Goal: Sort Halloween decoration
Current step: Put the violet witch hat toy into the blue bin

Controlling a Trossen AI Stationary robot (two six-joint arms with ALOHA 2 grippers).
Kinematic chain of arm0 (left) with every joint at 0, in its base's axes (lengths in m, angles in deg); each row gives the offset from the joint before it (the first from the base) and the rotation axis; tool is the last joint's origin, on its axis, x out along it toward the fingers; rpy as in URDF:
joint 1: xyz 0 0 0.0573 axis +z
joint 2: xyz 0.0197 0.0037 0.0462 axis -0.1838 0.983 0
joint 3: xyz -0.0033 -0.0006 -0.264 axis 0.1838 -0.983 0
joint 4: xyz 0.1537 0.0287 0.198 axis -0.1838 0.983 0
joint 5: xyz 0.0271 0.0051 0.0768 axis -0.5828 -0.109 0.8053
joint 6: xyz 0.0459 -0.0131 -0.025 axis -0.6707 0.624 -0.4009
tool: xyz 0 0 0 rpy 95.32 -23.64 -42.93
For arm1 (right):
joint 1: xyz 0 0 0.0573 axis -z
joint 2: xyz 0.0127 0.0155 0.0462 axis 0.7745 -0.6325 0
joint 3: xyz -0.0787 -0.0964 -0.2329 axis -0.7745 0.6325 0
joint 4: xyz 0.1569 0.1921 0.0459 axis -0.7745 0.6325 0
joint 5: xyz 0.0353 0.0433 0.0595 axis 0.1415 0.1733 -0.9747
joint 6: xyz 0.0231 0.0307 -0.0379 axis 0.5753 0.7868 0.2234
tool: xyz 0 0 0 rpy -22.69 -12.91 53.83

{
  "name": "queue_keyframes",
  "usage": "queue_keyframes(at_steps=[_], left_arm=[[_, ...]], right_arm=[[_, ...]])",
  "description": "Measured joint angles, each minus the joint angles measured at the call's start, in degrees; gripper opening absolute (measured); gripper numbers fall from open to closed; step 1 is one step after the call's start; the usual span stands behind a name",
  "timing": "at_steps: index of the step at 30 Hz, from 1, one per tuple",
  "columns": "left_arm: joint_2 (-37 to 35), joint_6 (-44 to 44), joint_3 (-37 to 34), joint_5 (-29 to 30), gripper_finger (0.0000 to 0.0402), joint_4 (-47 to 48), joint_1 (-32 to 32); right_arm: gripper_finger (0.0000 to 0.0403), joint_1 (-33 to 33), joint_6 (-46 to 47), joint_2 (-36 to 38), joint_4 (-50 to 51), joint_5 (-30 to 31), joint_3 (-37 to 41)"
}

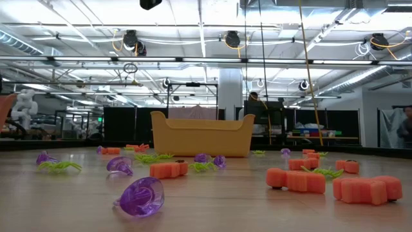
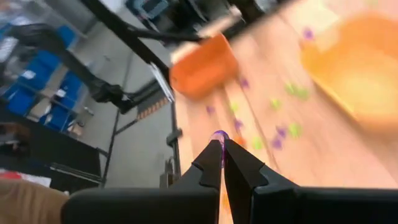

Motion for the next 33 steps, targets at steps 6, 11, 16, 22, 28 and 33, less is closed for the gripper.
queue_keyframes(at_steps=[6,11,16,22,28,33], left_arm=[[0.0,-0.07,0.0,-0.01,0.0246,0.01,0.0],[0.0,-0.5,0.0,-0.02,0.0246,0.3,0.0],[0.0,-0.51,0.0,-0.02,0.0246,0.61,0.0],[0.0,-2.07,0.0,-0.02,0.0246,0.56,0.0],[0.0,-3.02,0.0,-0.02,0.0246,0.52,0.0],[0.0,-3.2,0.0,0.0,0.0246,0.52,0.0]], right_arm=[[0.0,-3.55,15.08,-4.66,24.33,-0.14,-10.92],[0.0,-6.81,25.77,-8.96,35.79,-5.68,-16.57],[0.0,-10.76,35.33,-12.94,41.73,-11.82,-16.66],[0.0,-14.69,40.57,-17.77,45.77,-12.0,-15.69],[0.0,-19.5,44.86,-19.16,42.15,-12.12,-9.79],[0.0,-22.19,48.51,-18.66,35.72,-11.95,-1.46]])
